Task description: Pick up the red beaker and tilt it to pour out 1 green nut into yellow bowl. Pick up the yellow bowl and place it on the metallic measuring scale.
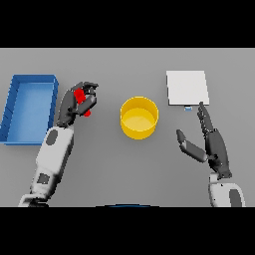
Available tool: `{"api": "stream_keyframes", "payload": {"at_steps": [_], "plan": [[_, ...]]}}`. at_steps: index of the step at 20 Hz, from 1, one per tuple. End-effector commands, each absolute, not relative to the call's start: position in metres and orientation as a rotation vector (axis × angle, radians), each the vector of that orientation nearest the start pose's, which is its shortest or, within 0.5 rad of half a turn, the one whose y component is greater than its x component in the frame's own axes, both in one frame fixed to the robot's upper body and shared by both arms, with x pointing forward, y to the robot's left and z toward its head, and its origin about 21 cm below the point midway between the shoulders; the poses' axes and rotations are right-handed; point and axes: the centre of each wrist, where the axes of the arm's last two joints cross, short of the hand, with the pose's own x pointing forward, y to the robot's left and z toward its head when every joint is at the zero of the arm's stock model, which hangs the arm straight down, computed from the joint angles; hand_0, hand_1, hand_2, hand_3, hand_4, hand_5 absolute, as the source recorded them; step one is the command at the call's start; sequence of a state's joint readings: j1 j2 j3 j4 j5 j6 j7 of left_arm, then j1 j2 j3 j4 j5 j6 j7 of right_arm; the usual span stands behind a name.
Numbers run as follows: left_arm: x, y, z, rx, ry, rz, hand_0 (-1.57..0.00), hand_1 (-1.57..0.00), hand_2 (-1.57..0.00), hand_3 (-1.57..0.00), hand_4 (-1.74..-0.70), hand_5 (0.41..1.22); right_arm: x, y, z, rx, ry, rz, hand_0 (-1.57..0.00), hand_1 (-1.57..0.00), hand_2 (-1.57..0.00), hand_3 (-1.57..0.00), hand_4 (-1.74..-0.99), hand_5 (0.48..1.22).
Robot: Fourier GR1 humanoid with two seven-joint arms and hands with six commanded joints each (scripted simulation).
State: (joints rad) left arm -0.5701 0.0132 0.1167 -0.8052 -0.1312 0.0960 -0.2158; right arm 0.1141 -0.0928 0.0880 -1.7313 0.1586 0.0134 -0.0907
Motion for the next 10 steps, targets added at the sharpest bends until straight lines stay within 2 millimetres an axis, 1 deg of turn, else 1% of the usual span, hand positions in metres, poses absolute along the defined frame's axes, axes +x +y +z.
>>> {"api": "stream_keyframes", "payload": {"at_steps": [1,2,3,5,6,7,8,10], "plan": [[0.3706,0.1822,-0.03,0.111,-1.561,-0.195,-0.76,-0.78,-0.84,-0.88,-1.52,0.999,0.2204,-0.2385,0.0156,-0.126,-1.7,0.24,0.0,0.0,0.0,0.0,-1.239,0.648],[0.3692,0.1777,-0.0311,0.135,-1.588,-0.232,-0.92,-0.94,-0.99,-0.98,-1.56,1.043,0.2199,-0.2391,0.0165,-0.128,-1.71,0.239,0.0,0.0,0.0,0.0,-1.239,0.648],[0.3675,0.1736,-0.0333,0.136,-1.616,-0.255,-1.05,-1.07,-1.11,-1.06,-1.59,1.079,0.2203,-0.2397,0.0166,-0.134,-1.7,0.238,0.0,0.0,0.0,0.0,-1.239,0.648],[0.3684,0.1744,-0.0325,0.122,-1.618,-0.26,-1.24,-1.25,-1.27,-1.15,-1.64,1.13,0.2185,-0.2365,0.0163,-0.134,-1.714,0.244,0.0,0.0,0.0,0.0,-1.242,0.65],[0.3719,0.1758,-0.0303,0.125,-1.602,-0.261,-1.3,-1.31,-1.33,-1.24,-1.6,1.148,0.2205,-0.2362,0.0169,-0.124,-1.707,0.237,0.0,0.0,0.0,0.0,-1.25,0.647],[0.3702,0.1756,-0.032,0.125,-1.612,-0.267,-1.36,-1.36,-1.38,-1.3,-1.56,1.163,0.2215,-0.2364,0.0158,-0.122,-1.707,0.244,0.0,0.0,0.0,0.0,-1.251,0.646],[0.3705,0.1753,-0.0292,0.132,-1.591,-0.26,-1.4,-1.41,-1.42,-1.36,-1.54,1.174,0.2218,-0.2339,0.0145,-0.108,-1.698,0.238,0.0,0.0,0.0,0.0,-1.255,0.644],[0.3709,0.1807,-0.0264,0.067,-1.601,-0.213,-1.46,-1.47,-1.47,-1.43,-1.61,1.165,0.2207,-0.2365,0.0157,-0.128,-1.705,0.247,0.0,0.0,0.0,0.0,-1.245,0.642]]}}
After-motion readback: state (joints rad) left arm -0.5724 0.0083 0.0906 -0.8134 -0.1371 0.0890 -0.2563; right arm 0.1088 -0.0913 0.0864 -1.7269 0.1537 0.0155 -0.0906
